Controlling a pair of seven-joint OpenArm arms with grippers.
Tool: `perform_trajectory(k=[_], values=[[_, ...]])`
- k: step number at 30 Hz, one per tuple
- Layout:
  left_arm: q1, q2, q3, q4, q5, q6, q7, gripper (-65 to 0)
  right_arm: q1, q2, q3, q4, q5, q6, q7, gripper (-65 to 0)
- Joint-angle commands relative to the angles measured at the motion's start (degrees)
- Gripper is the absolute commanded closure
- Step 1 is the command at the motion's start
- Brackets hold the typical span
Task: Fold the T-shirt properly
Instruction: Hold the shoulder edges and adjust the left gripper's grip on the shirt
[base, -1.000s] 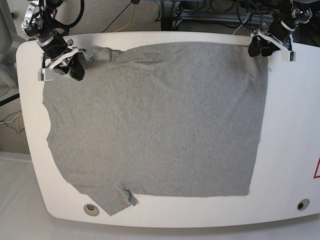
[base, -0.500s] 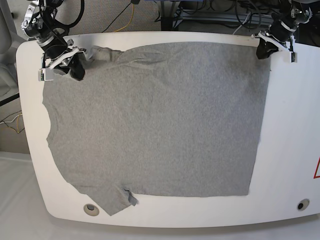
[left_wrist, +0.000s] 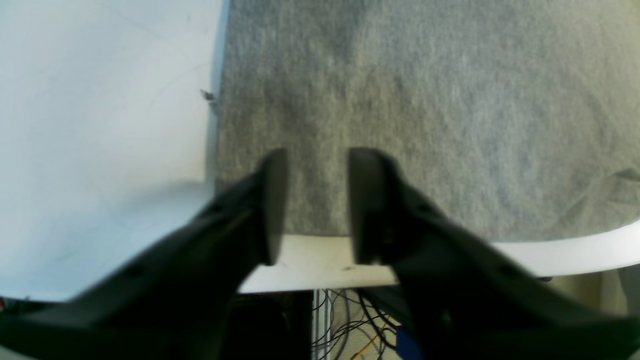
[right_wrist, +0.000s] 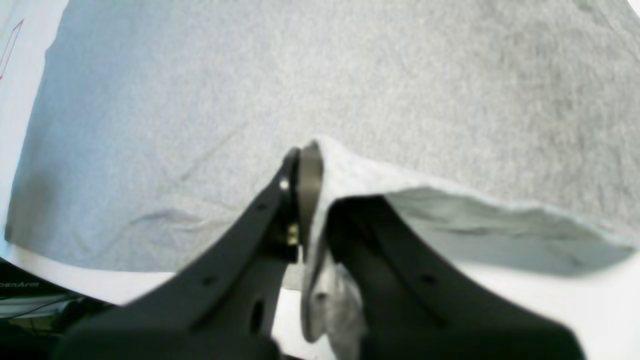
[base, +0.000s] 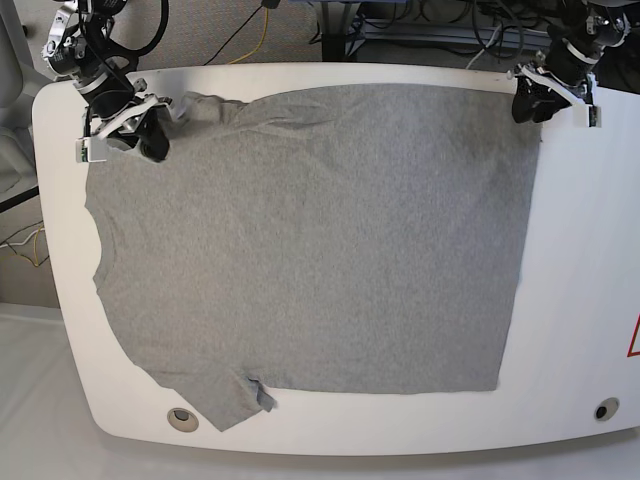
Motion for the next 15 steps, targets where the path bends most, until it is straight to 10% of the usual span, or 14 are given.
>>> perform_trajectory(k=[1,15], values=[[1.4,-0.3,-2.9,4.7,-2.1,-2.1,1.6,-30.9,-0.1,0.8,0.3,1.2,0.8,0.4,1.7,0.0],[2.7,-0.3,-5.1,4.5,-2.5,-3.2,2.2,-36.3,-0.4,0.7,0.4,1.1,1.0,0.4,1.5,0.0]])
